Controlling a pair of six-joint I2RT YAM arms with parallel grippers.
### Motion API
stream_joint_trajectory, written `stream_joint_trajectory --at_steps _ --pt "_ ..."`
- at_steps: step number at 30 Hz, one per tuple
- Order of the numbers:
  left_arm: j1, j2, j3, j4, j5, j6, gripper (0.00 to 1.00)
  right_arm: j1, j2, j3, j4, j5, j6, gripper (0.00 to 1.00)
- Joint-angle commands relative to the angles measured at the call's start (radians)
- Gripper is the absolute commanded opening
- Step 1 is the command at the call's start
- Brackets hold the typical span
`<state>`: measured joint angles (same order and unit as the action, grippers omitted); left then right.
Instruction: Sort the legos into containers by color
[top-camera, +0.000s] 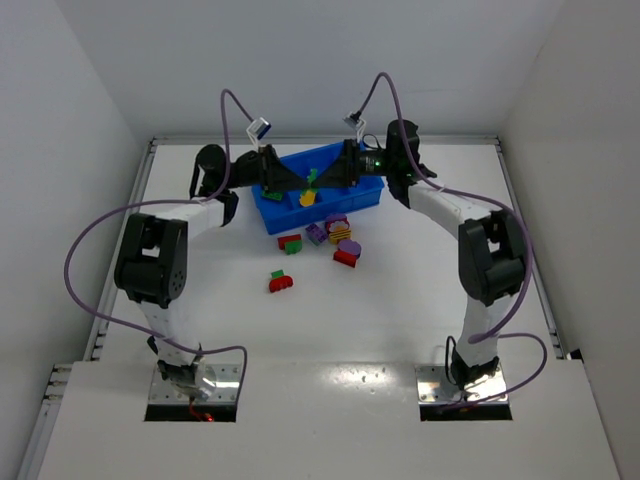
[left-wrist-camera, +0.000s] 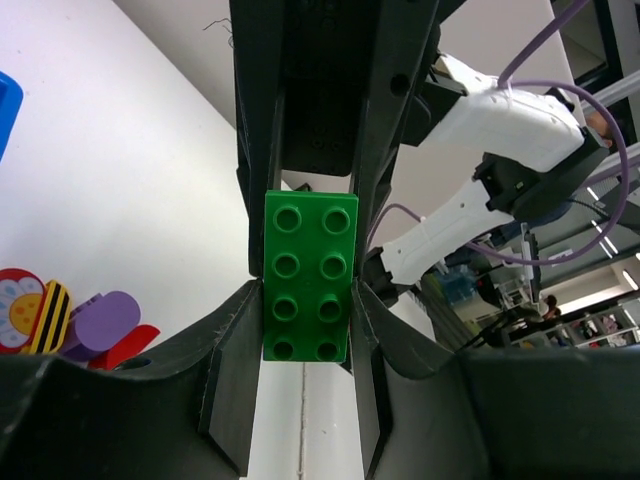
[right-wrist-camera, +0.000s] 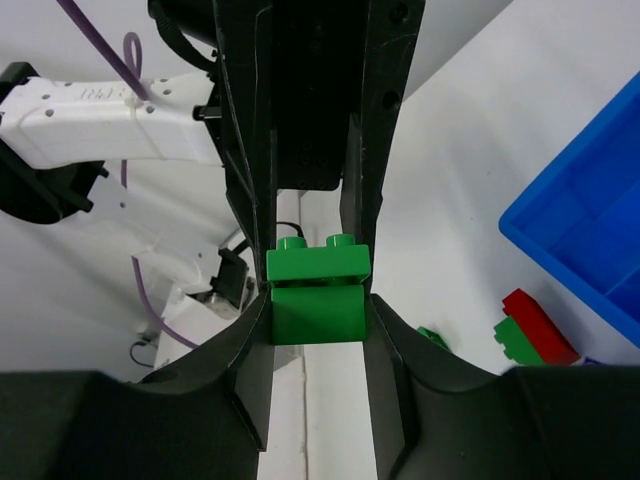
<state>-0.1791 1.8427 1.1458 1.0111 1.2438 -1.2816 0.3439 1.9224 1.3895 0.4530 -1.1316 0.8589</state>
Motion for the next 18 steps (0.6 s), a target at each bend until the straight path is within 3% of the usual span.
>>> stream_joint_trajectory --at_steps 1,5,11,14,15,18 --pt "0.019 -0.002 0.043 0.072 -0.024 0.013 0.15 0.012 -0.039 0.013 -0.048 -0.019 -0.084 0.12" --pt "0.064 0.007 0.078 0.063 -0.075 0.031 0.15 0.001 -0.097 -0.052 -0.076 -0.019 -0.125 0.03" --pt "0.138 0.016 0.101 0.003 -0.11 0.097 0.15 -0.028 -0.146 -0.073 -0.29 -0.019 -0.317 0.03" --pt "0.159 0.007 0.14 -0.243 -0.159 0.255 0.15 -0.037 -0.168 -0.084 -0.347 0.01 -0.362 0.03" --pt "0.159 -0.008 0.159 -0.493 -0.219 0.463 0.15 -0.037 -0.168 -0.084 -0.368 0.036 -0.395 0.03" --pt "0.141 -0.028 0.252 -0.889 -0.427 0.825 0.15 -0.046 -0.177 -0.055 -0.436 0.101 -0.455 0.03"
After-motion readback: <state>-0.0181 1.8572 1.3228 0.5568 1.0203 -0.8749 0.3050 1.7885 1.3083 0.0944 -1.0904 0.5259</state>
